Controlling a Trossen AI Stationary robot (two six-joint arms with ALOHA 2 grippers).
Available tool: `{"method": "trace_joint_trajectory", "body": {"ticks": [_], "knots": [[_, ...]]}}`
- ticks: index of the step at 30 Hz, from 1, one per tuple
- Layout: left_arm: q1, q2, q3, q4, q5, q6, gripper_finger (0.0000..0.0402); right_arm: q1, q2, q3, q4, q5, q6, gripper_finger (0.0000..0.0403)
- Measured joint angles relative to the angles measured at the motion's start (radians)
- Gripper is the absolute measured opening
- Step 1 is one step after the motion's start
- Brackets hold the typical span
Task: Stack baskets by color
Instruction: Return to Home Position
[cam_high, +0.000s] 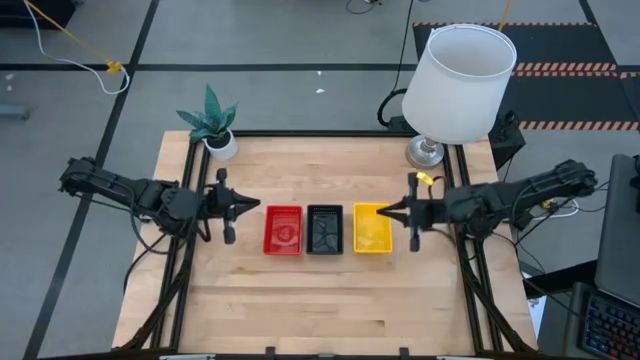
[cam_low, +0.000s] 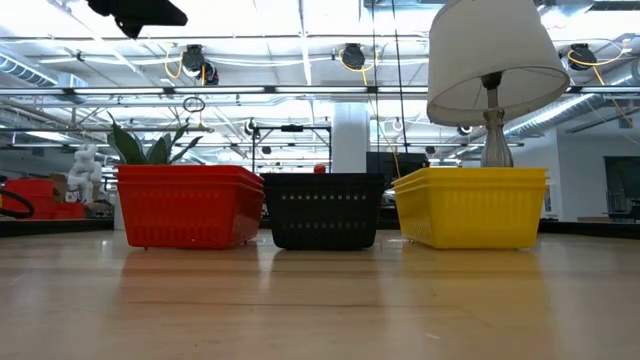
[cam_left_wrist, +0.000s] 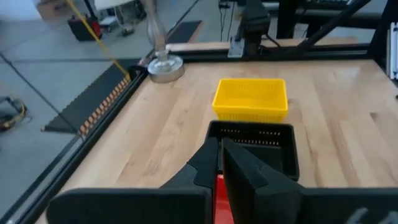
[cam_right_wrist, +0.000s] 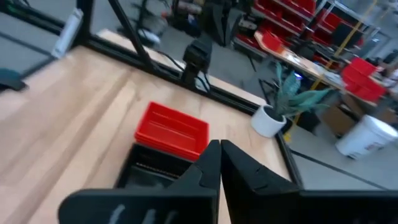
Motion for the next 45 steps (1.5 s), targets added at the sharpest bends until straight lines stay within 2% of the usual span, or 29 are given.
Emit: {"method": "trace_joint_trajectory", "body": {"ticks": [12,28,33,38,45], "knots": [[0.001,0.000,-0.153,0.384,0.000,0.188,0.0026,-0.083,-0.173,-0.114,0.013,-0.197,-0.036,0.0001],[0.057,0.000,-0.195,0.422,0.000,0.176,0.0026,-0.191,-0.363,-0.357,0.123,-0.262,-0.080,0.0000],[0.078,0.000,-0.195,0.433,0.001,0.196,0.0026,-0.228,-0.429,-0.429,0.176,-0.372,-0.081,0.0000],[0.108,0.000,-0.195,0.449,0.046,0.202,0.0026,-0.267,-0.473,-0.526,0.270,-0.390,-0.085,0.0000],[0.089,0.000,-0.227,0.440,0.093,0.108,0.0026,-0.307,-0.484,-0.630,0.375,-0.437,-0.021,0.0000]]}}
